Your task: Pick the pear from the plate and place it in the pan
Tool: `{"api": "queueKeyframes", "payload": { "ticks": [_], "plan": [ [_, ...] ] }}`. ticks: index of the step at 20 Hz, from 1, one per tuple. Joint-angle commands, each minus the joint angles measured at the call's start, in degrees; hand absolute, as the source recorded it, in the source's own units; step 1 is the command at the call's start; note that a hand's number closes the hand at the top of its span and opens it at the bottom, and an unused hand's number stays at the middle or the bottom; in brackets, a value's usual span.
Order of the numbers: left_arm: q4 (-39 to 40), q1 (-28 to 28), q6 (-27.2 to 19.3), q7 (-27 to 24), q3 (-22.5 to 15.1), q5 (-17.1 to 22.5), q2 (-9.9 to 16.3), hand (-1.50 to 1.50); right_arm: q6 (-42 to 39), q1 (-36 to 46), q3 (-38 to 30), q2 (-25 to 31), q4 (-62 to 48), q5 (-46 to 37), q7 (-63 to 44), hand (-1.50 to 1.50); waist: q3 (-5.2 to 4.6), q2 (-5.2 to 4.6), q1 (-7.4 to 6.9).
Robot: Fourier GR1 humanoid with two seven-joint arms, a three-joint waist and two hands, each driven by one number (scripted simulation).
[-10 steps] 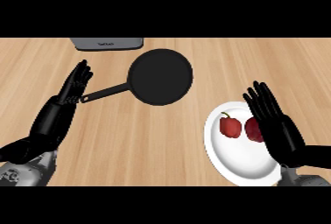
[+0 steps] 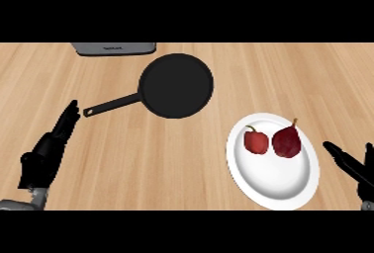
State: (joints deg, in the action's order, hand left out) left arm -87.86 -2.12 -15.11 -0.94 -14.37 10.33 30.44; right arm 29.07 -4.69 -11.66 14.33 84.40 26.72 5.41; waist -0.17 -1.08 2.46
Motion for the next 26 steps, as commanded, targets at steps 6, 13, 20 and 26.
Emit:
{"api": "queueKeyframes", "payload": {
  "ticks": [6,13,20,26],
  "plan": [
    [0.2,4.65,-1.61,3.65,-1.22,-1.48,0.12,0.0,23.68,-15.03,6.79,2.62,4.2,-11.67,-18.94,-1.5,-0.35,0.87,-2.63],
    [-0.29,4.31,-2.9,4.63,-2.92,-3.95,-1.87,0.0,16.68,-17.93,13.49,21.89,18.38,-15.04,-42.92,-1.5,-0.15,0.91,-2.86],
    [0.23,3.12,-1.34,6.25,-1.53,-3.91,-2.47,0.0,6.13,-5.95,12.43,31.59,21.47,-11.29,-57.74,-1.5,0.11,0.95,-3.1],
    [1.14,5.87,-0.37,2.18,-1.04,-4.79,-4.02,0.0,0.29,3.96,12.32,34.69,15.23,-7.82,-69.2,-1.5,0.12,0.94,-3.5]
  ]
}}
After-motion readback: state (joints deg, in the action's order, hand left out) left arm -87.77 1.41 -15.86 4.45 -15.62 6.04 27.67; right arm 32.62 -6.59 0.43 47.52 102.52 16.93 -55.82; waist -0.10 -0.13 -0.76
